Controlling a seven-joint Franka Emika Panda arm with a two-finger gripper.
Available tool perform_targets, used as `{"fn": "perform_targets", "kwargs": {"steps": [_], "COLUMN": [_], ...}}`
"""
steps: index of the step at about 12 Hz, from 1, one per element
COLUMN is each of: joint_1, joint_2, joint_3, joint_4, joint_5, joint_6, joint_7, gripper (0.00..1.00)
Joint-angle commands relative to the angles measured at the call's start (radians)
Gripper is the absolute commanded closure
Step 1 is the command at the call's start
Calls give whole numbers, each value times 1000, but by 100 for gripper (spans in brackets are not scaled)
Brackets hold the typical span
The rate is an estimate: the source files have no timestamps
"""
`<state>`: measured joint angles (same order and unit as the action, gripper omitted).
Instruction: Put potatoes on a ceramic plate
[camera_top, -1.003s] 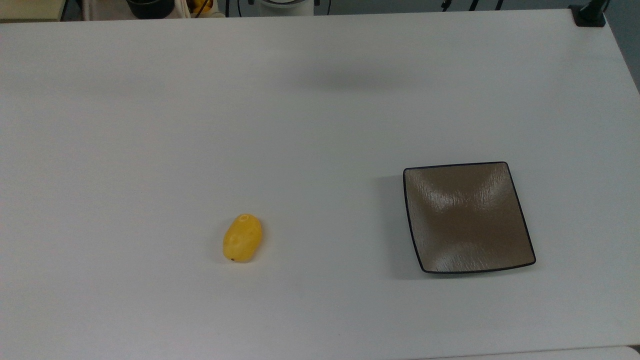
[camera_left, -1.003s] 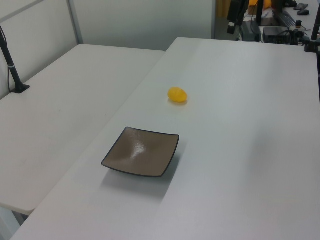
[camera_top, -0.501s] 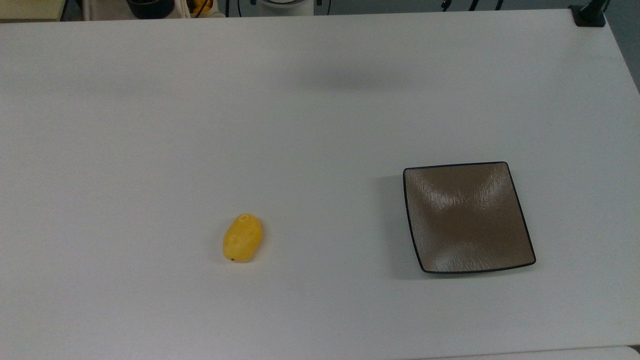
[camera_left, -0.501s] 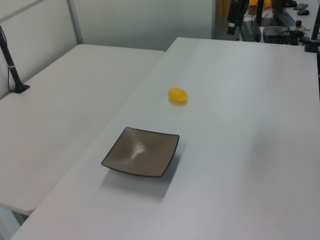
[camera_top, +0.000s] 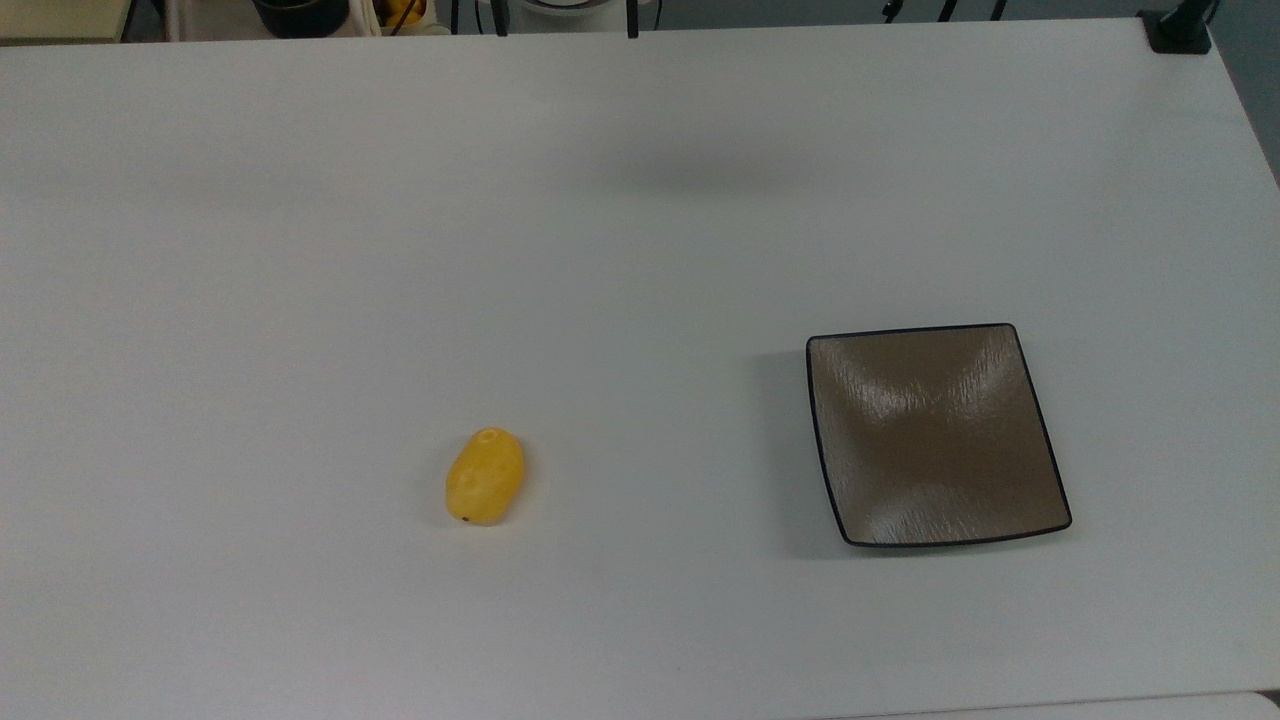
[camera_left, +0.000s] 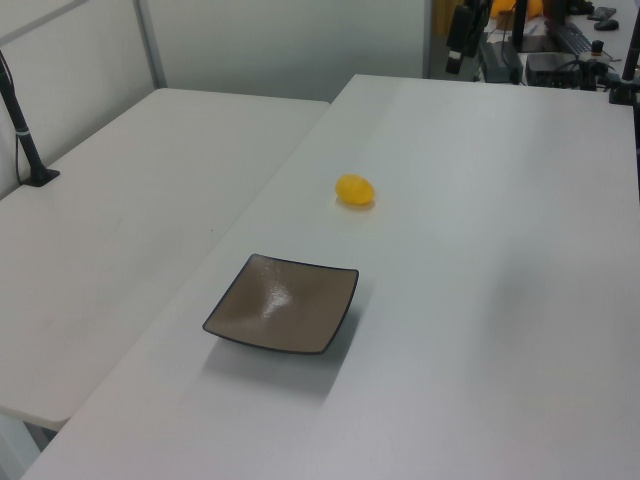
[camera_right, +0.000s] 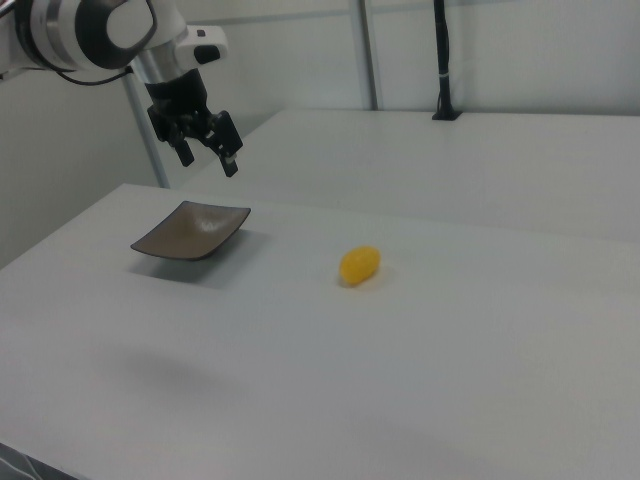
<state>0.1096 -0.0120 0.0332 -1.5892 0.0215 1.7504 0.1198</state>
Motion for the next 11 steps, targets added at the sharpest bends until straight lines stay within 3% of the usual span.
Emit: {"fn": "perform_targets", "kwargs": {"steps": [1, 4, 8, 11], "joint_1": [18, 15, 12, 10], "joint_2": [65, 182, 315, 411], "joint_3": [-24, -24, -62, -82], "joint_4": [30, 132, 299, 359], "joint_5": [-8, -60, -52, -54], "joint_6": [26, 15, 70, 177], "joint_7": [-39, -25, 119, 193], "gripper": [0, 0, 0, 0]}}
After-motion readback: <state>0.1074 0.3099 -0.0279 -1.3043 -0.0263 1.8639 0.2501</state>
